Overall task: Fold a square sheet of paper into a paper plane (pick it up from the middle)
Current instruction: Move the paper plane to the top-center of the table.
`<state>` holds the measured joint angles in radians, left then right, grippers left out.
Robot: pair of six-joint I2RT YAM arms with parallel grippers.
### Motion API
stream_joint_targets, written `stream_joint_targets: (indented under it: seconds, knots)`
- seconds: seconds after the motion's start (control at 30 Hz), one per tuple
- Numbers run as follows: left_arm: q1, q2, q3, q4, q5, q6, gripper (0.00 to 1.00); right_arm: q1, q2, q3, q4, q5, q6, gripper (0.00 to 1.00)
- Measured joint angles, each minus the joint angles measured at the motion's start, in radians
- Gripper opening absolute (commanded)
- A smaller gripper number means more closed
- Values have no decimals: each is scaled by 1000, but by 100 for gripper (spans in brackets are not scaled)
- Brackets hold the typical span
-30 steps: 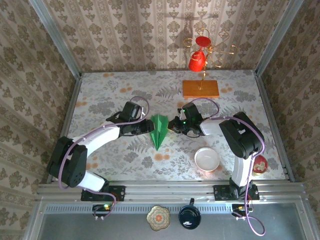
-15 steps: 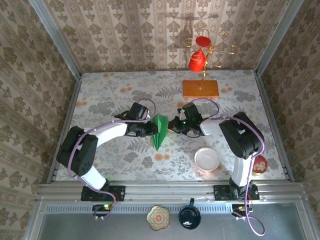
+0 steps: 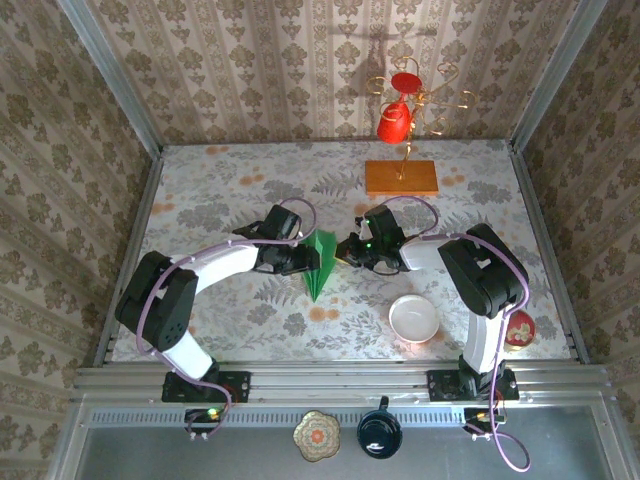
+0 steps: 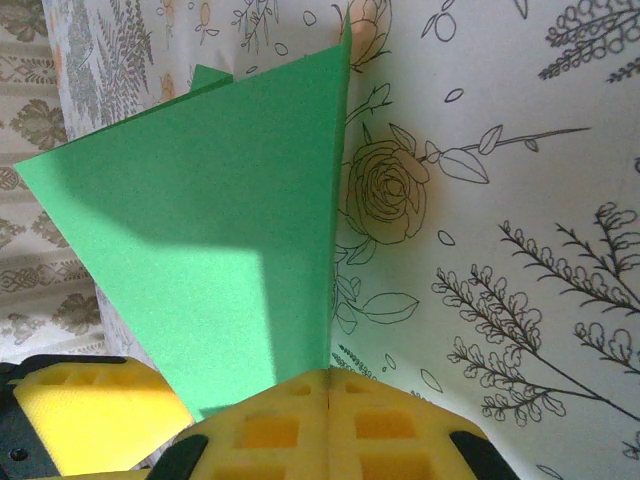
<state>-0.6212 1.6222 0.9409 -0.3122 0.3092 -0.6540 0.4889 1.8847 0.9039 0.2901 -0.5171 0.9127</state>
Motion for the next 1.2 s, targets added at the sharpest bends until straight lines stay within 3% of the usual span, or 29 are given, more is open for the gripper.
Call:
stream_joint_targets:
  seconds: [0.73, 1.2]
  knots:
    - [-86, -3, -3, -2, -2, -52, 48, 0, 0, 0, -1, 0, 0, 3]
    - [-98, 46, 19, -23, -62, -50, 49, 0, 0, 0, -1, 0, 0, 3]
